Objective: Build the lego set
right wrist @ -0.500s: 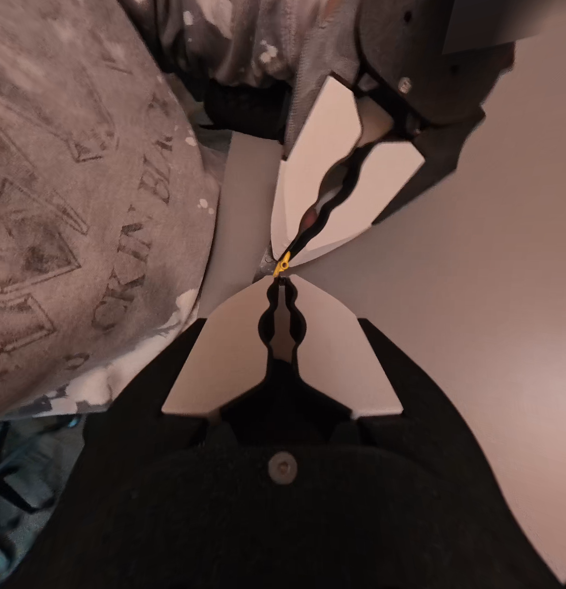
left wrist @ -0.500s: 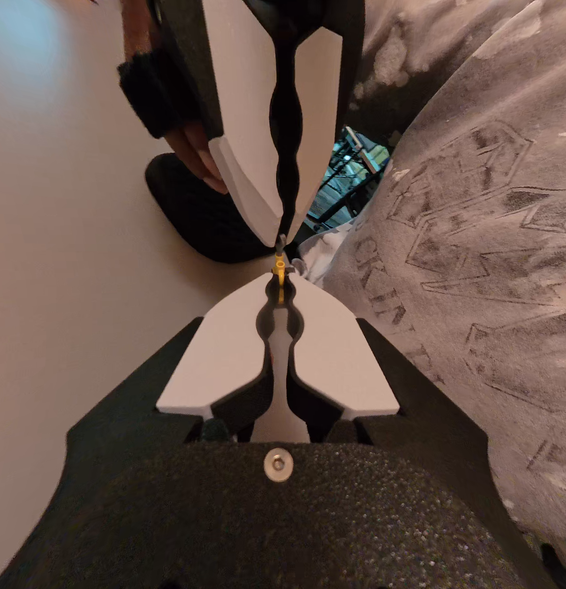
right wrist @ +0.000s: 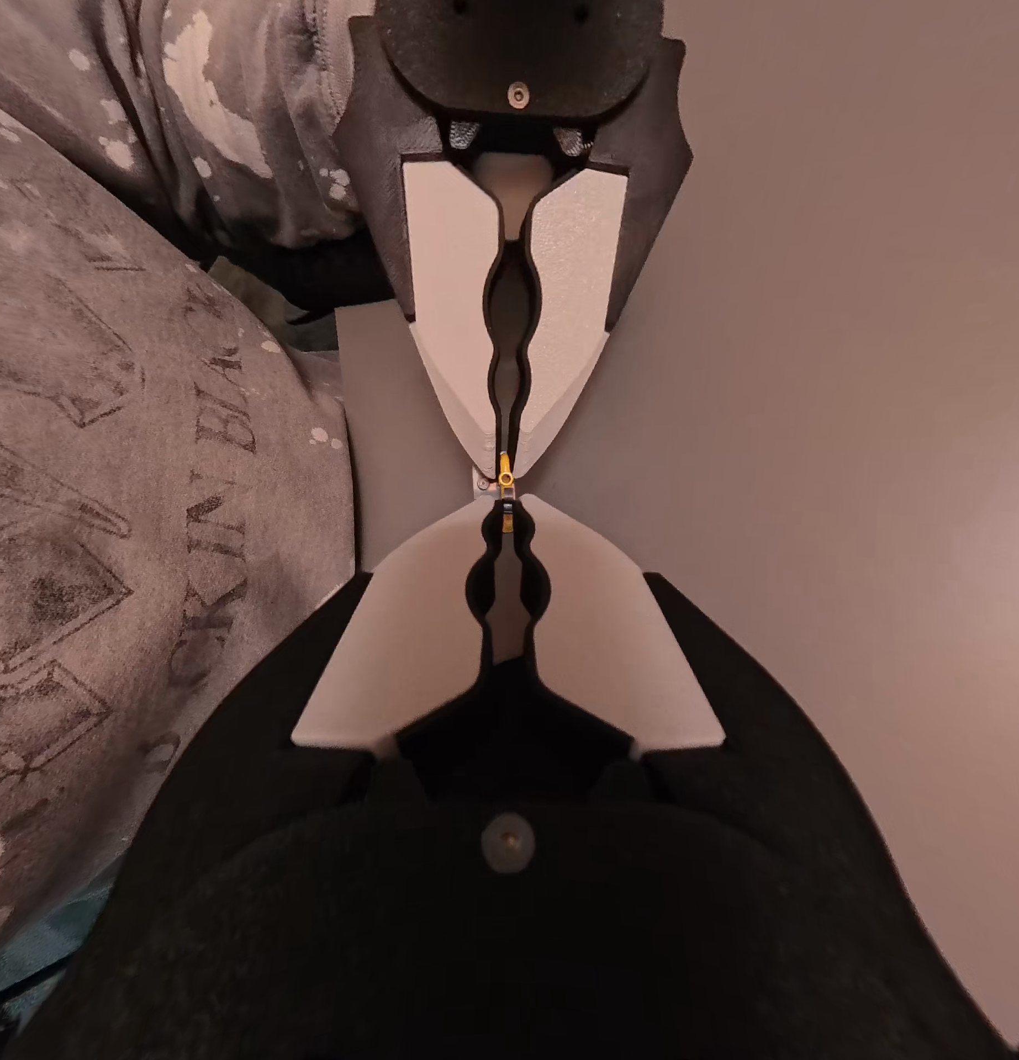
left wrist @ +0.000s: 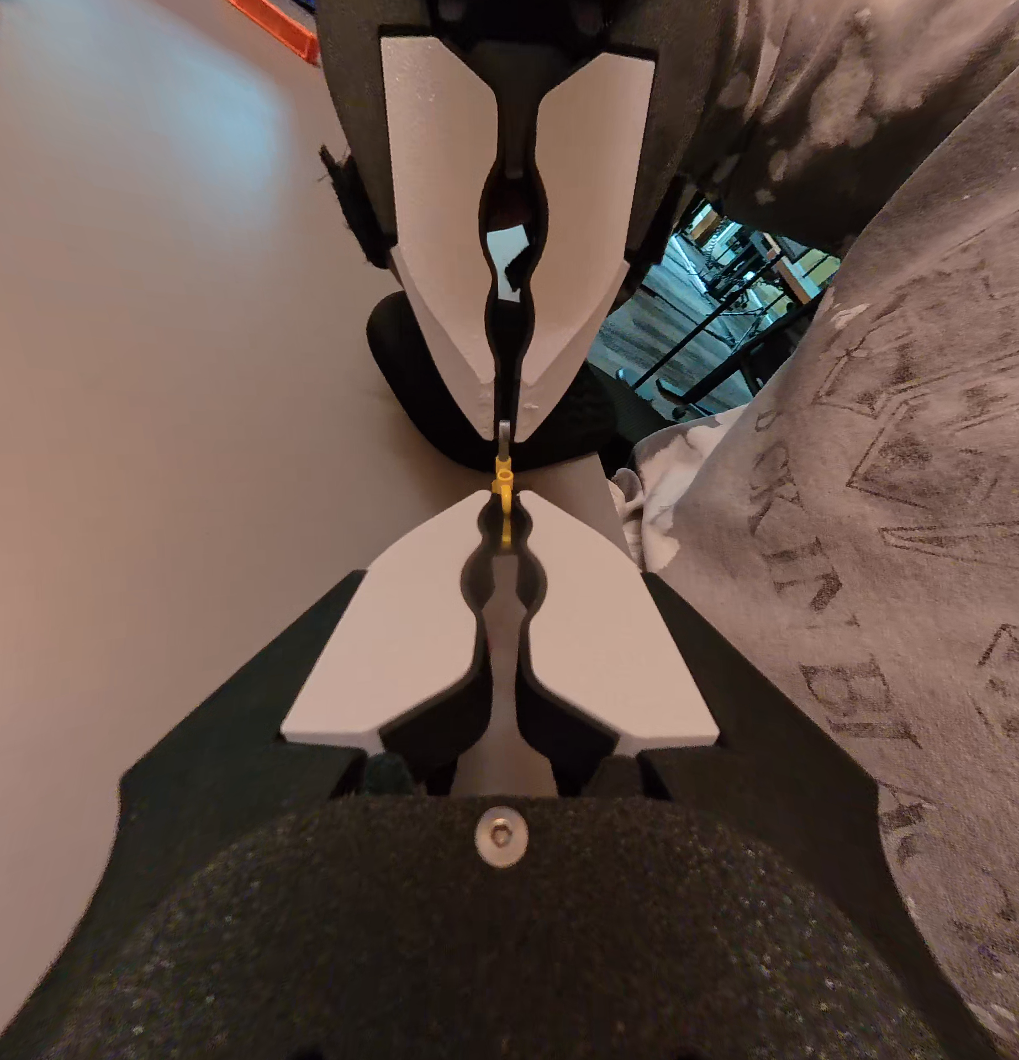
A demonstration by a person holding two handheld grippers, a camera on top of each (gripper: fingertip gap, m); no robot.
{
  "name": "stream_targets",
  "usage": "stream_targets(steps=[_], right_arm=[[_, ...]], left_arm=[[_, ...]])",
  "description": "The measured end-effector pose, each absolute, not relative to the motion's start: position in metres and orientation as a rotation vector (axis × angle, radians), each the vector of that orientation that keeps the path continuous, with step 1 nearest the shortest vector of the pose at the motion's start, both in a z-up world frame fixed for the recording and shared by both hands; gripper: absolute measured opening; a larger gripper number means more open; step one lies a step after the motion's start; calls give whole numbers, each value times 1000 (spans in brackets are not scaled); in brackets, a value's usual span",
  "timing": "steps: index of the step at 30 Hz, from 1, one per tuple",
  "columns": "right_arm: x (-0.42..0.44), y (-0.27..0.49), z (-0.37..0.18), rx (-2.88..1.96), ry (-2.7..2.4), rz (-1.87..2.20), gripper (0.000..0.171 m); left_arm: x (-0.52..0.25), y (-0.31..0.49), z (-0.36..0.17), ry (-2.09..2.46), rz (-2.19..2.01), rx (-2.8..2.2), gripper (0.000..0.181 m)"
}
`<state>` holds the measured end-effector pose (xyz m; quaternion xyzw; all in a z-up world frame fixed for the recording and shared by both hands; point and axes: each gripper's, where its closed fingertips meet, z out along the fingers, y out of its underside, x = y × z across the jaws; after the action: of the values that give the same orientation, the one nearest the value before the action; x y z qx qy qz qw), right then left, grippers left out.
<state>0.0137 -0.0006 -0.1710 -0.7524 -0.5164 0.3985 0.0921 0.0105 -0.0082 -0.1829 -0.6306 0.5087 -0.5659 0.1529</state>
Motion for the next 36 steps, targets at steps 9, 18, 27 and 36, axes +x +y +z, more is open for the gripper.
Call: stream_targets(steps=[9, 18, 27, 36], right_arm=[[16, 8, -163, -2053, -1431, 1209, 17], [4, 9, -179, -1990, -1369, 1233, 8], [-2, 29, -183, -1844, -1471, 1067, 3], [-27, 97, -206, -1761, -1576, 896, 3]], left_arm=[[5, 0, -176, 1392, -1658, -1762, 3], [7, 4, -175, 1362, -1624, -1735, 3], [1, 26, -180, 1290, -1491, -1752, 5], [-99, 103, -176, 1090, -874, -1944, 16]])
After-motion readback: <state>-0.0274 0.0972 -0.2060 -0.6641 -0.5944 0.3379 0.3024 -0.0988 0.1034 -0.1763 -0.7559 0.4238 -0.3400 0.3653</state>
